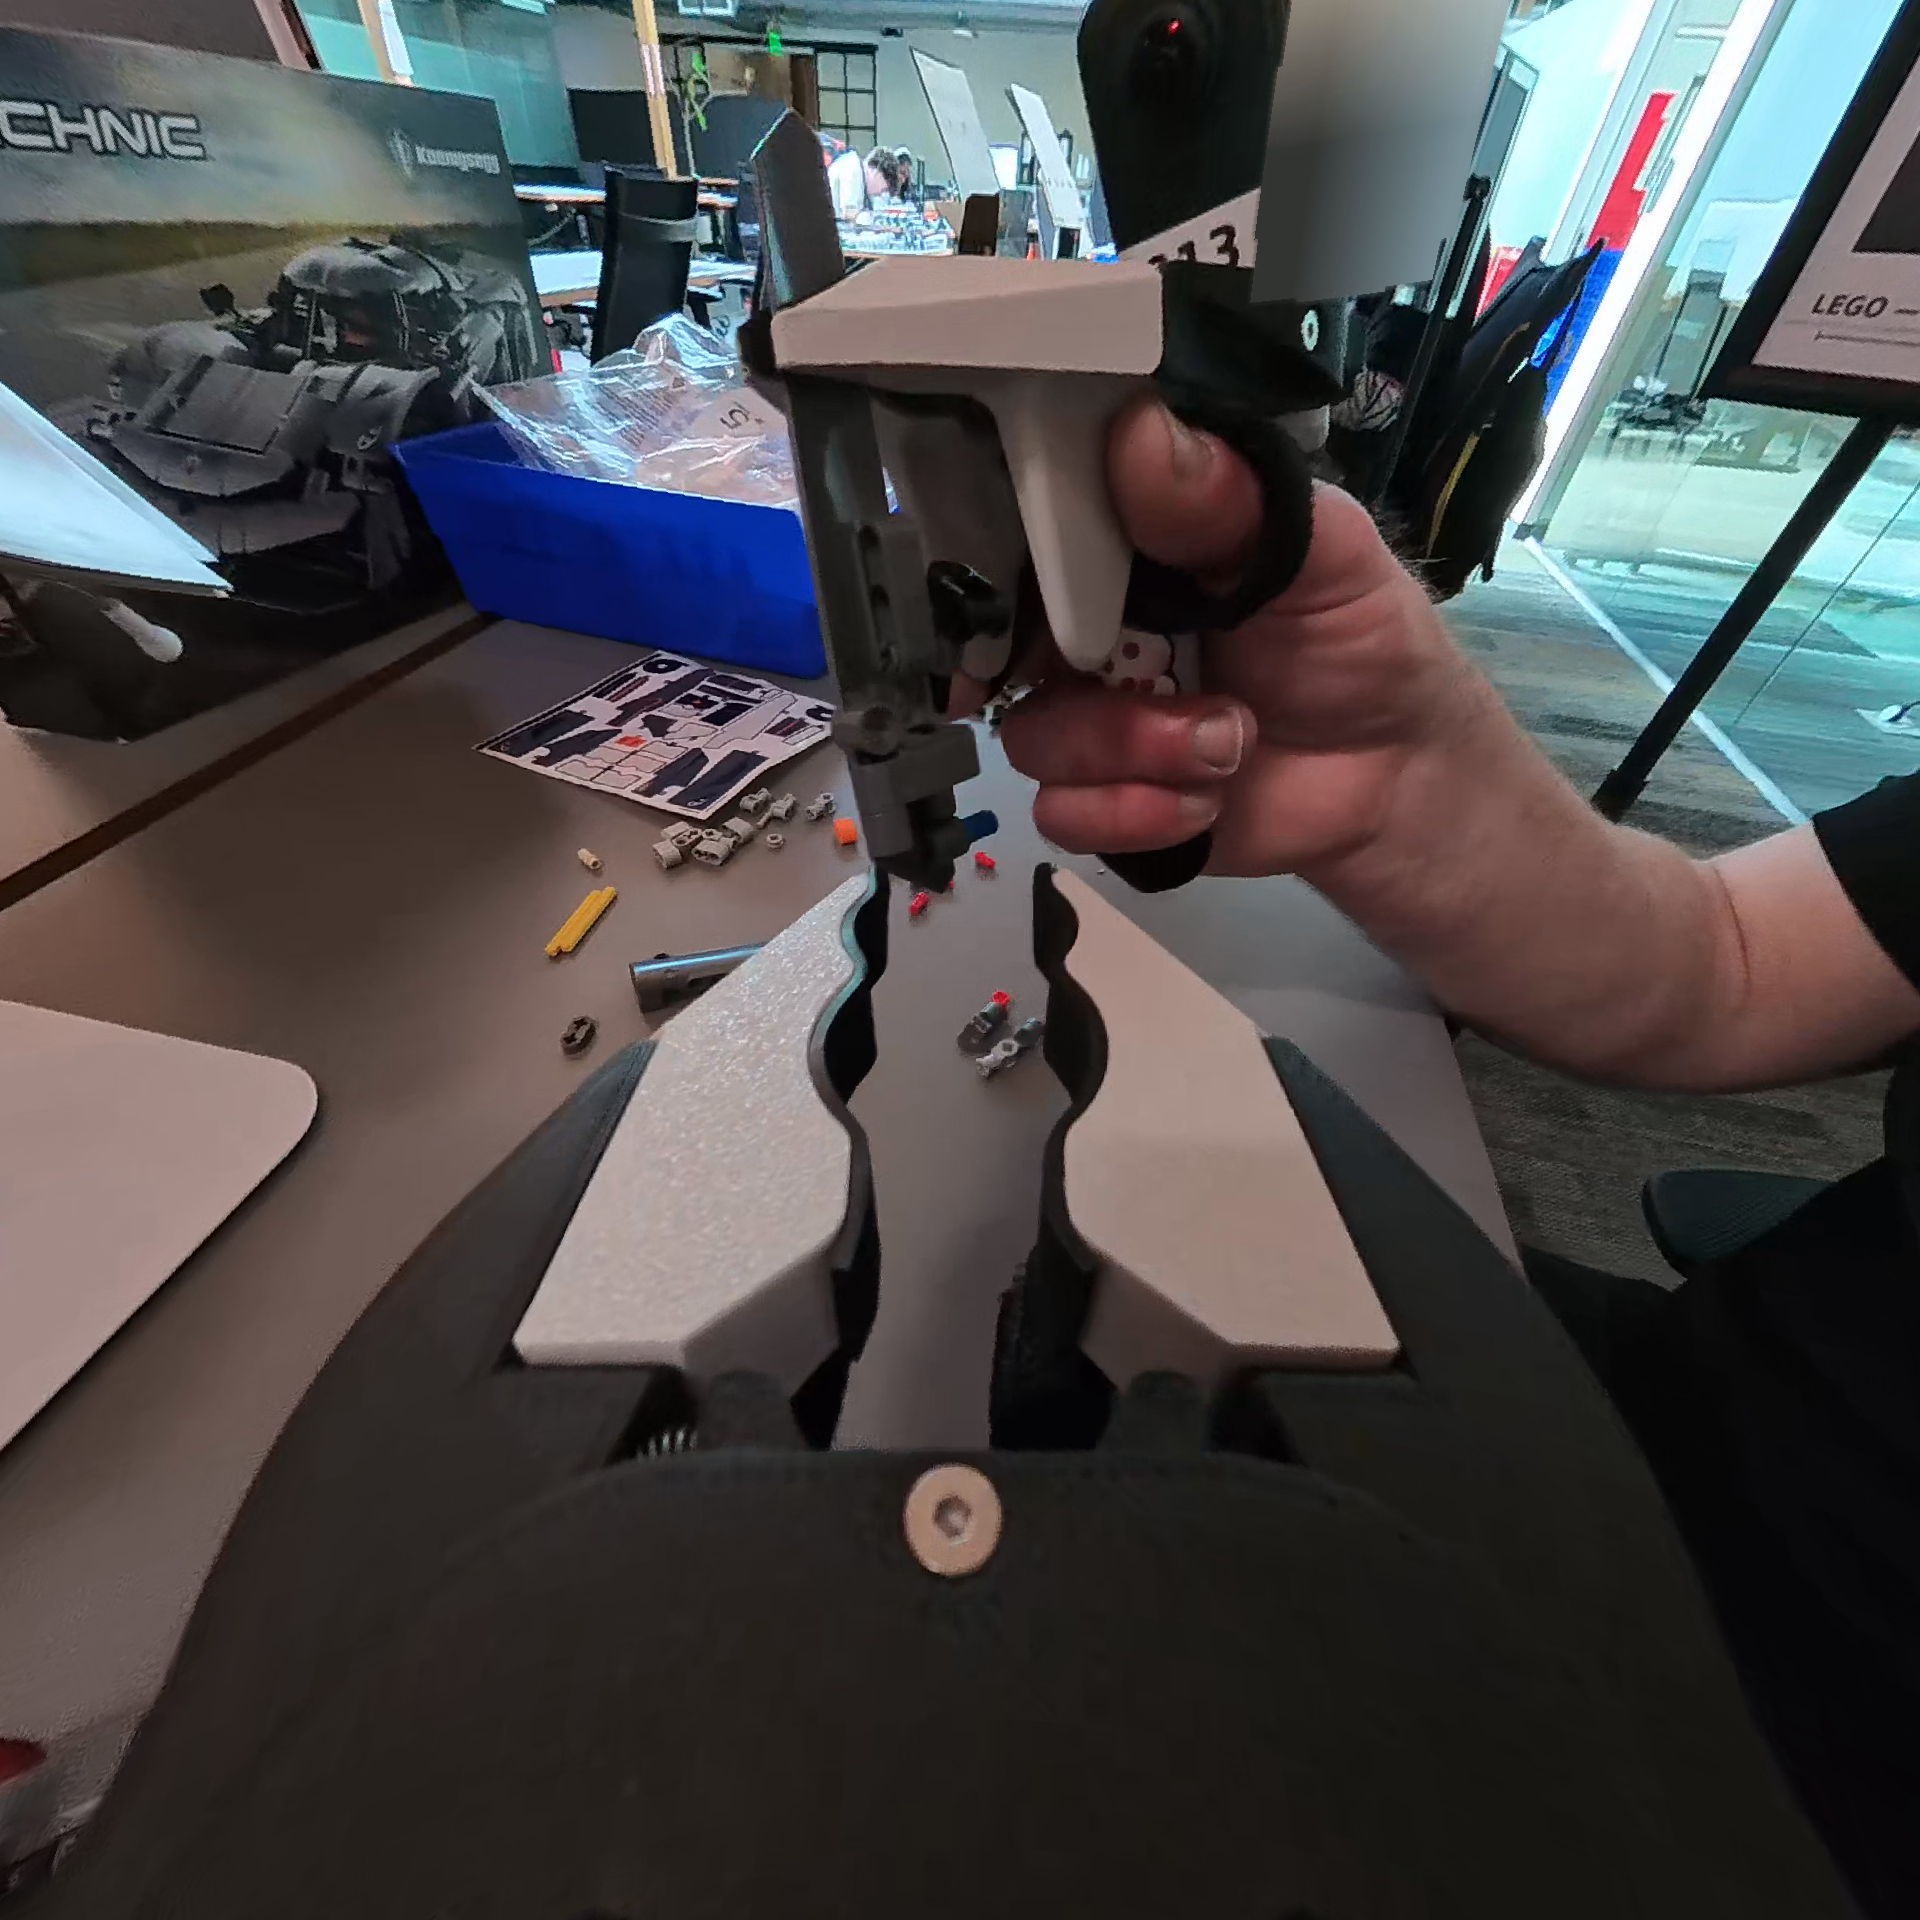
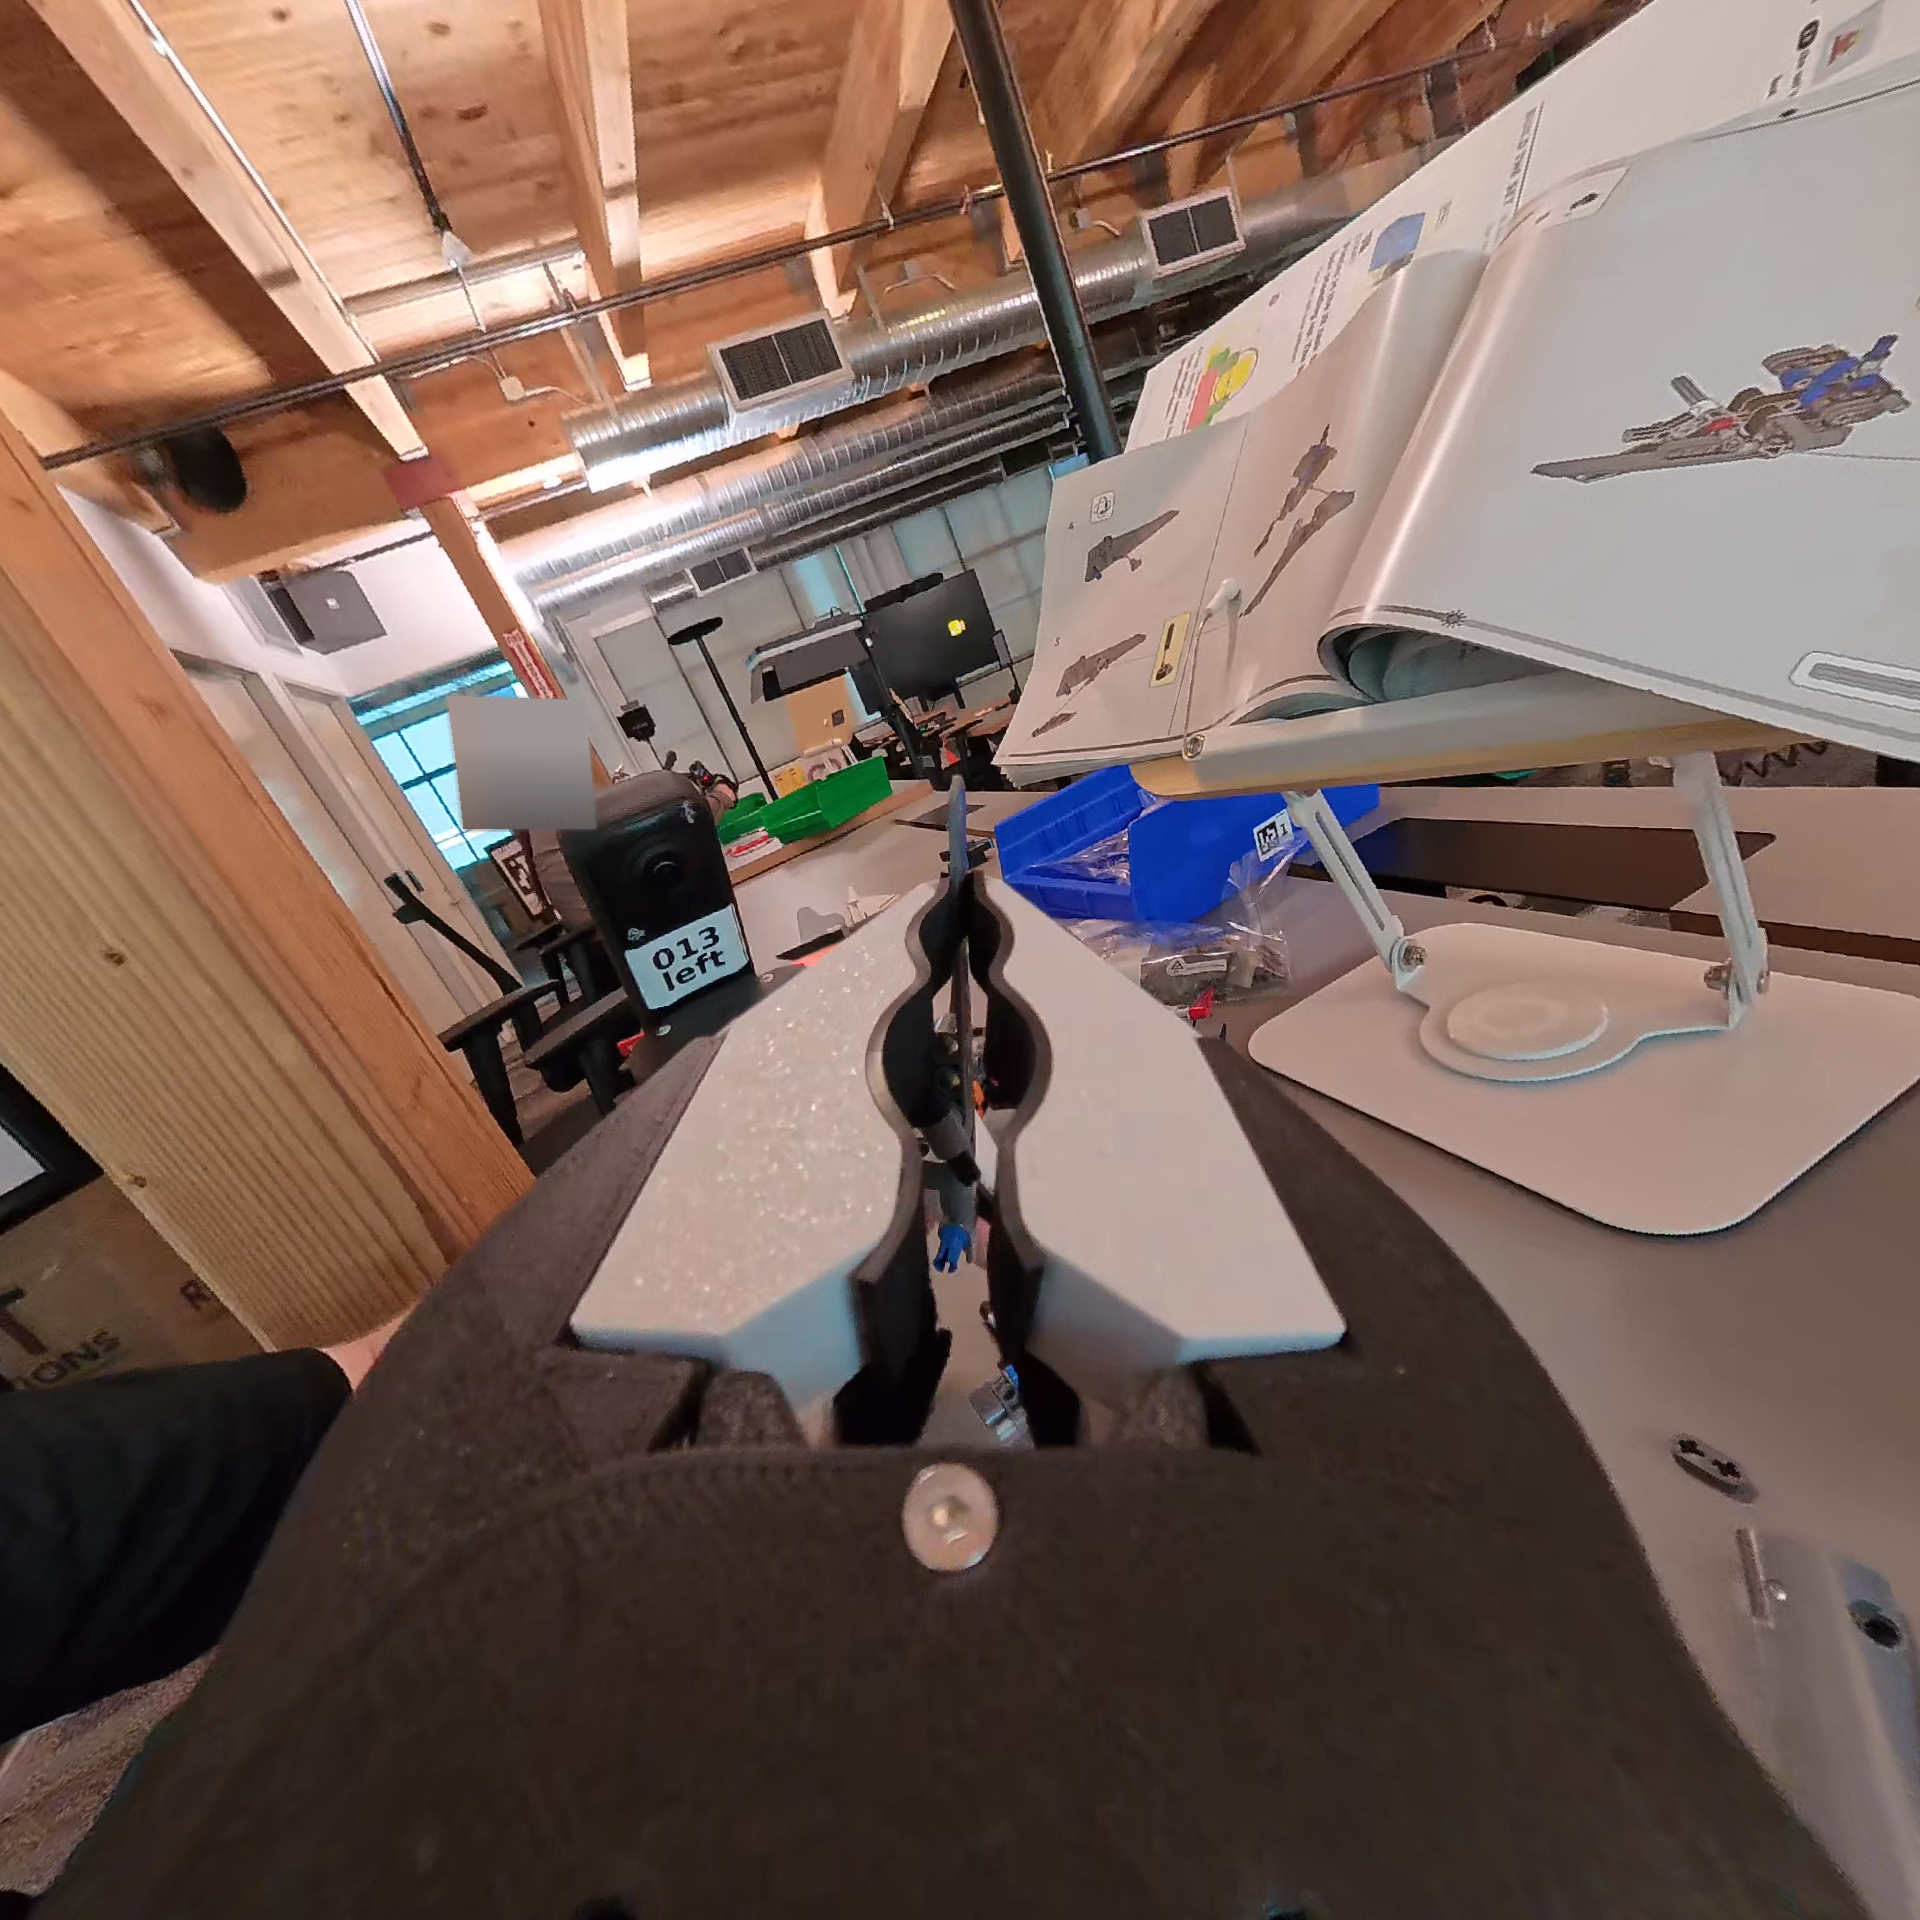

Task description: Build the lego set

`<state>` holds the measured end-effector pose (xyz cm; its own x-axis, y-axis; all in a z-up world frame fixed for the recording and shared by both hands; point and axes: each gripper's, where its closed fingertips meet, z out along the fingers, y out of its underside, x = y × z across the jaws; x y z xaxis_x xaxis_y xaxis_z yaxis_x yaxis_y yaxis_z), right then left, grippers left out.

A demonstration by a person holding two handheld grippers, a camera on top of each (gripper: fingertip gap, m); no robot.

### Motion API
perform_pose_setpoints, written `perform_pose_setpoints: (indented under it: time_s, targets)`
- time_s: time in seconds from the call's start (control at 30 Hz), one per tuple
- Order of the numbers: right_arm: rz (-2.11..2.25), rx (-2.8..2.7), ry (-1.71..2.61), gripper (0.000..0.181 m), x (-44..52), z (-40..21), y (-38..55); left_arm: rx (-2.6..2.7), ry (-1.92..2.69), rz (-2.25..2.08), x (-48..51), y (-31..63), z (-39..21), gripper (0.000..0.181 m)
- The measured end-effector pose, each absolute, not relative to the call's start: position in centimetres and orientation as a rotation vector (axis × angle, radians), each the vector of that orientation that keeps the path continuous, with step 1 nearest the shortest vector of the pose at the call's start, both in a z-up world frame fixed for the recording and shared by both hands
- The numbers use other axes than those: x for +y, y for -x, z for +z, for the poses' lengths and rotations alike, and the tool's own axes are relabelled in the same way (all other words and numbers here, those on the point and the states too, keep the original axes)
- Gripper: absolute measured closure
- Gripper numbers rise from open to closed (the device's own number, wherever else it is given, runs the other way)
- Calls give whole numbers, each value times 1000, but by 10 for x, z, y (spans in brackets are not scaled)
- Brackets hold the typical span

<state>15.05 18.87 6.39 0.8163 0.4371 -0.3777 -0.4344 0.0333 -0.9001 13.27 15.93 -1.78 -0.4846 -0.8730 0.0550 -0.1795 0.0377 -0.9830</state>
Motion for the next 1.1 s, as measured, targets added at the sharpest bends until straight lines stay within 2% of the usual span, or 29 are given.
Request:
perform_pose_setpoints:
  time_s: [0.23, 0.77, 1.1]
  targets:
    - [666, 18, 1376, 181, 189, 65, -153, 1653, 1107, -1671, 162, -132, -10, 172]
    - [693, 83, 1331, 181, 186, 64, -160, 1563, 1131, -1940, 156, -126, 1, 171]
    - [728, 158, 1276, 181, 186, 58, -167, 1504, 1149, -1959, 159, -128, -1, 173]
